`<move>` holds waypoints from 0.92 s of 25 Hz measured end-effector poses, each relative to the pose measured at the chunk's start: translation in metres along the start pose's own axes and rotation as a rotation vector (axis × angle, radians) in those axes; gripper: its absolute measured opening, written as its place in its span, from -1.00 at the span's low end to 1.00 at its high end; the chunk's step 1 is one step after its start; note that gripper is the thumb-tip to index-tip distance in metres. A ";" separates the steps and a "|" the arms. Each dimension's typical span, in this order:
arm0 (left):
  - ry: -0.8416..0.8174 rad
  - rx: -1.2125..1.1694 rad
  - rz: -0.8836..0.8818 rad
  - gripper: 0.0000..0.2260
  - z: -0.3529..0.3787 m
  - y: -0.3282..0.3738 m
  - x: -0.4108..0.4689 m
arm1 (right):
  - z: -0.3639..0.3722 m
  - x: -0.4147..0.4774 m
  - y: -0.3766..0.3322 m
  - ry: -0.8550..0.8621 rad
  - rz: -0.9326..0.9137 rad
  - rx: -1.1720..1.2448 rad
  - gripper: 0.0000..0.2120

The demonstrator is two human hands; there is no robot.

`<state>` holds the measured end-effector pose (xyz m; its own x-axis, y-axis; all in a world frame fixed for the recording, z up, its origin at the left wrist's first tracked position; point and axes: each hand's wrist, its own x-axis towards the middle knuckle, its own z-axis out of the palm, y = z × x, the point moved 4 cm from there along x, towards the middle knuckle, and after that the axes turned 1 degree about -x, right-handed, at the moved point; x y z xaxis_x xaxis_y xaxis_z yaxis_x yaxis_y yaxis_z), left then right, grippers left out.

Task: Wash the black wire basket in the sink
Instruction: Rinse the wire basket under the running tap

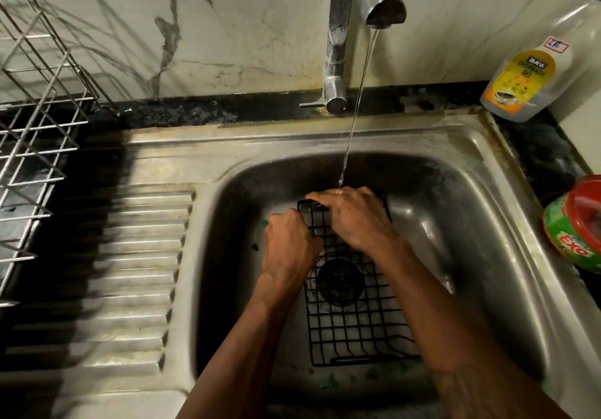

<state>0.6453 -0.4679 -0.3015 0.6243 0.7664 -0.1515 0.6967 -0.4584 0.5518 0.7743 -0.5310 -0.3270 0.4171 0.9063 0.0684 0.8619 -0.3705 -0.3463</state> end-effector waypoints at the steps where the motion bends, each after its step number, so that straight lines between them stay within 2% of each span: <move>1: 0.005 0.002 -0.031 -0.69 0.001 -0.004 0.002 | -0.009 -0.008 0.017 0.012 0.087 0.012 -0.46; 3: -0.002 -0.008 -0.054 -0.75 0.002 -0.006 0.004 | -0.021 -0.024 0.048 0.067 0.234 0.060 -0.53; 5: -0.018 0.002 -0.055 -0.73 0.005 -0.002 0.002 | -0.021 -0.020 0.051 0.078 0.254 -0.073 -0.55; 8: -0.023 -0.009 -0.010 -0.71 0.007 0.002 0.000 | 0.002 0.005 0.003 -0.009 0.122 -0.097 -0.48; 10: 0.012 -0.024 0.087 -0.88 0.006 0.005 0.000 | 0.017 0.011 -0.029 -0.077 -0.025 -0.068 -0.45; 12: 0.051 0.000 0.117 -0.97 0.003 0.003 0.000 | 0.014 0.010 -0.027 -0.066 -0.064 -0.032 -0.41; 15: 0.026 0.016 -0.034 -0.80 0.002 -0.004 0.002 | -0.007 -0.011 0.021 0.019 0.135 0.010 -0.42; 18: -0.023 0.018 -0.063 -0.75 0.004 0.000 -0.001 | -0.010 -0.019 0.042 0.026 0.288 -0.065 -0.46; 20: -0.027 0.026 -0.021 -0.74 0.004 0.004 -0.002 | 0.005 -0.005 0.014 -0.008 0.201 -0.107 -0.46; 23: -0.007 0.020 0.114 -0.80 -0.003 0.013 -0.005 | 0.026 0.010 -0.027 -0.071 0.001 -0.047 -0.52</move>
<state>0.6497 -0.4766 -0.2908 0.7023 0.7056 -0.0944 0.6278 -0.5513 0.5495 0.7479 -0.5062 -0.3410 0.3975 0.9176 0.0013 0.8750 -0.3787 -0.3015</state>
